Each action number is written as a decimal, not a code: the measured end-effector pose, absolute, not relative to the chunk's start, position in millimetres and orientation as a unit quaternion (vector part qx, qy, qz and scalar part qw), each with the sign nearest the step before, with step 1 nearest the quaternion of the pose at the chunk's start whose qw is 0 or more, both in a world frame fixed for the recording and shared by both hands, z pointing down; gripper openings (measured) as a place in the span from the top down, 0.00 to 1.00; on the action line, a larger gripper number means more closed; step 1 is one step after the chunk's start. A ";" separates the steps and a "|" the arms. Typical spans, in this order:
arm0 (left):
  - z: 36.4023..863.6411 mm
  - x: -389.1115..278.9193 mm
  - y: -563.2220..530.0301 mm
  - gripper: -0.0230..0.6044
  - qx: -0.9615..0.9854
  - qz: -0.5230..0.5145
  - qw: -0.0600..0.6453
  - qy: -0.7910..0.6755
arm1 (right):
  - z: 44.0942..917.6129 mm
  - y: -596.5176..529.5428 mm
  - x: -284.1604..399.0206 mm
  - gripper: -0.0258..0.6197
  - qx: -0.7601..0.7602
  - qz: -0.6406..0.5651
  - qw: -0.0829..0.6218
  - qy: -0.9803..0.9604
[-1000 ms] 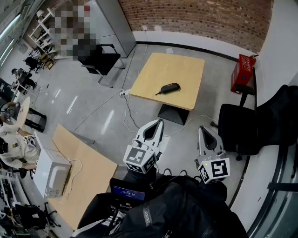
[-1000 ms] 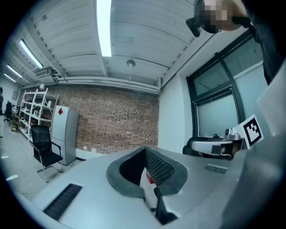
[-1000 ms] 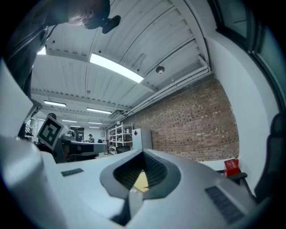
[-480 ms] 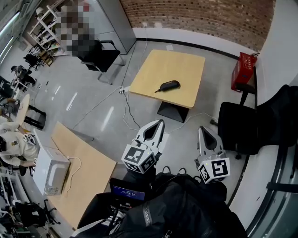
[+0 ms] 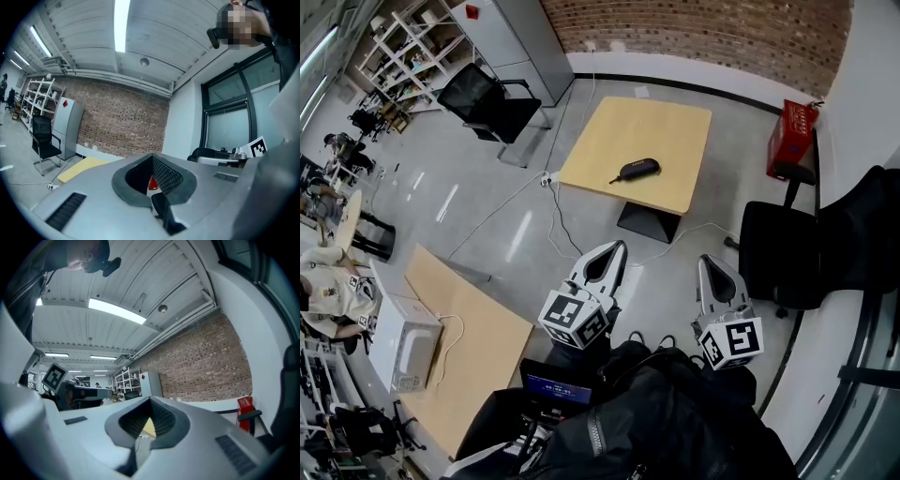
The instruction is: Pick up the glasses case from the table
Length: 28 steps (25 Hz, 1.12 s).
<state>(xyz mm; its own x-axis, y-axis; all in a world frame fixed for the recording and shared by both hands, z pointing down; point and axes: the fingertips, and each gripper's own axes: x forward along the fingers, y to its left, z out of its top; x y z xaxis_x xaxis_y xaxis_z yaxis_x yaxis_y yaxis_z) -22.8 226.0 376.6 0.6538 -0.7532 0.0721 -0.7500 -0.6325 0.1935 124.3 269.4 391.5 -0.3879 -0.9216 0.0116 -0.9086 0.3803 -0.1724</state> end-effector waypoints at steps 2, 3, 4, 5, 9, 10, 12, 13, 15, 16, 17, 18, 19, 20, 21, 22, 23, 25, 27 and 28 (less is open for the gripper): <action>380.3 -20.8 226.5 0.97 0.903 -0.004 0.107 -0.416 | 395.3 269.0 127.6 0.96 -0.552 -0.081 0.044 0.829; 382.5 -20.3 226.0 0.97 0.903 -0.002 0.108 -0.415 | 397.2 268.3 128.3 0.96 -0.552 -0.083 0.045 0.829; 384.7 -19.9 225.1 0.97 0.904 0.000 0.109 -0.414 | 399.1 267.3 128.6 0.96 -0.552 -0.086 0.044 0.828; 386.4 -19.6 224.0 0.97 0.904 0.002 0.110 -0.414 | 401.1 266.0 128.3 0.96 -0.551 -0.088 0.043 0.828; 391.3 -20.4 217.8 0.97 0.904 0.005 0.117 -0.412 | 408.1 259.8 123.4 0.96 -0.548 -0.097 0.036 0.830; 392.6 -21.0 214.6 0.97 0.904 0.005 0.119 -0.411 | 409.5 257.3 121.9 0.95 -0.548 -0.098 0.034 0.830; 394.7 -22.1 206.8 0.97 0.905 0.003 0.123 -0.407 | 410.7 251.4 119.3 0.96 -0.549 -0.097 0.030 0.829; 395.4 -22.0 202.3 0.97 0.906 0.001 0.125 -0.405 | 410.7 248.0 118.8 0.96 -0.551 -0.096 0.027 0.829; 396.0 -20.3 192.2 0.97 0.908 -0.004 0.128 -0.400 | 410.1 240.0 119.4 0.96 -0.555 -0.093 0.023 0.827; 396.0 -19.4 186.4 0.97 0.909 -0.006 0.127 -0.397 | 409.2 235.4 120.0 0.95 -0.556 -0.092 0.022 0.826; 395.6 -18.5 180.4 0.97 0.910 -0.007 0.126 -0.395 | 407.9 230.3 120.5 0.96 -0.558 -0.090 0.021 0.825; 394.8 -17.8 174.3 0.97 0.911 -0.008 0.125 -0.392 | 406.6 224.7 120.8 0.96 -0.560 -0.089 0.021 0.824; 393.6 -17.4 168.2 0.97 0.913 -0.009 0.125 -0.389 | 405.4 218.6 120.7 0.96 -0.562 -0.088 0.020 0.822; 392.4 -17.7 162.2 0.97 0.914 -0.009 0.124 -0.386 | 404.7 212.2 119.8 0.96 -0.564 -0.088 0.019 0.821; 391.2 -18.8 156.0 0.97 0.915 -0.009 0.123 -0.383 | 404.0 205.5 117.7 0.96 -0.566 -0.088 0.019 0.820; 390.3 -21.1 149.5 0.97 0.916 -0.009 0.122 -0.382 | 403.0 198.5 114.2 0.96 -0.566 -0.087 0.019 0.819; 390.0 -24.2 142.9 0.97 0.917 -0.008 0.120 -0.381 | 402.0 191.6 109.8 0.96 -0.566 -0.086 0.019 0.820; 390.2 -30.9 129.2 0.97 0.917 -0.008 0.120 -0.380 | 401.7 178.0 100.5 0.96 -0.565 -0.084 0.017 0.821; 391.1 -36.9 115.2 0.97 0.917 -0.008 0.121 -0.379 | 403.4 164.3 92.6 0.96 -0.563 -0.084 0.014 0.822; 392.0 -39.5 108.6 0.97 0.918 -0.008 0.121 -0.379 | 404.1 157.7 89.1 0.96 -0.563 -0.084 0.013 0.822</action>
<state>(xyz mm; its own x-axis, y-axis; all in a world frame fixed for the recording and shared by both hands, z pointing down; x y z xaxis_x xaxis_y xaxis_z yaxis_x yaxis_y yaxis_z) -39.5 108.6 392.0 0.7131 -0.6969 0.0762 -0.6928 -0.6839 0.2288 89.1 157.7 404.1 -0.3668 -0.9274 0.0733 -0.9231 0.3530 -0.1526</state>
